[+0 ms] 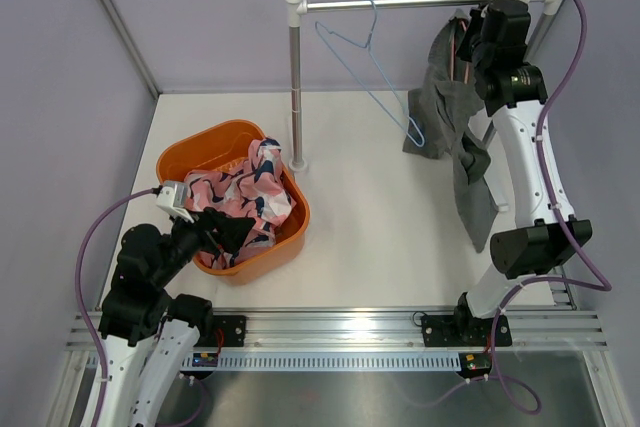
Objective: Remove the shorts from the hanger
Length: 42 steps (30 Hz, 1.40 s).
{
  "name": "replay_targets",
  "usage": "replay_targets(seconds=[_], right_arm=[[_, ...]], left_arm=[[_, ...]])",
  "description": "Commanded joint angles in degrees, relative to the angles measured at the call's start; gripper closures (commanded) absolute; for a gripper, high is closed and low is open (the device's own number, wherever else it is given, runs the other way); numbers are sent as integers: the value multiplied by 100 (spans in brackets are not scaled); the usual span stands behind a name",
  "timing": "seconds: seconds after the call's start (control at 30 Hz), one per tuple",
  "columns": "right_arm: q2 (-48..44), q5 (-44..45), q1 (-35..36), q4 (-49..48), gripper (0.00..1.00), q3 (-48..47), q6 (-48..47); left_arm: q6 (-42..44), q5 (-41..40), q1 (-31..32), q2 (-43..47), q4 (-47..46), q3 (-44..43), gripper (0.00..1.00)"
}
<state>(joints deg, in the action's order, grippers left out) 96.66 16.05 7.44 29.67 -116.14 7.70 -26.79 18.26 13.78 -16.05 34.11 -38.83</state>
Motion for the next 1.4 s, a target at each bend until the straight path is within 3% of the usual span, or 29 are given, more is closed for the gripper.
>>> replay_targets(seconds=[0.0, 0.27, 0.53, 0.7, 1.07, 1.23, 1.37], right_arm=[[-138, 108, -32, -102, 100, -620, 178], [-534, -120, -32, -154, 100, -524, 293], [-1298, -445, -15, -392, 100, 398, 749], [-1772, -990, 29, -32, 100, 740, 1250], [-2705, -1560, 161, 724, 100, 1734, 1418], [-2811, -1896, 161, 1075, 100, 1604, 1392], [-2653, -1773, 170, 1575, 100, 517, 1330]], left_arm=[[86, 178, 28, 6, -273, 33, 1], [86, 151, 28, -29, -264, 24, 1], [77, 116, 28, -126, -247, 16, 1], [68, 90, 28, -144, -238, 16, 1], [60, 37, 46, -258, -212, 7, 1], [59, 2, 107, -267, -185, -2, 1], [51, -95, 169, -284, -159, -11, 1]])
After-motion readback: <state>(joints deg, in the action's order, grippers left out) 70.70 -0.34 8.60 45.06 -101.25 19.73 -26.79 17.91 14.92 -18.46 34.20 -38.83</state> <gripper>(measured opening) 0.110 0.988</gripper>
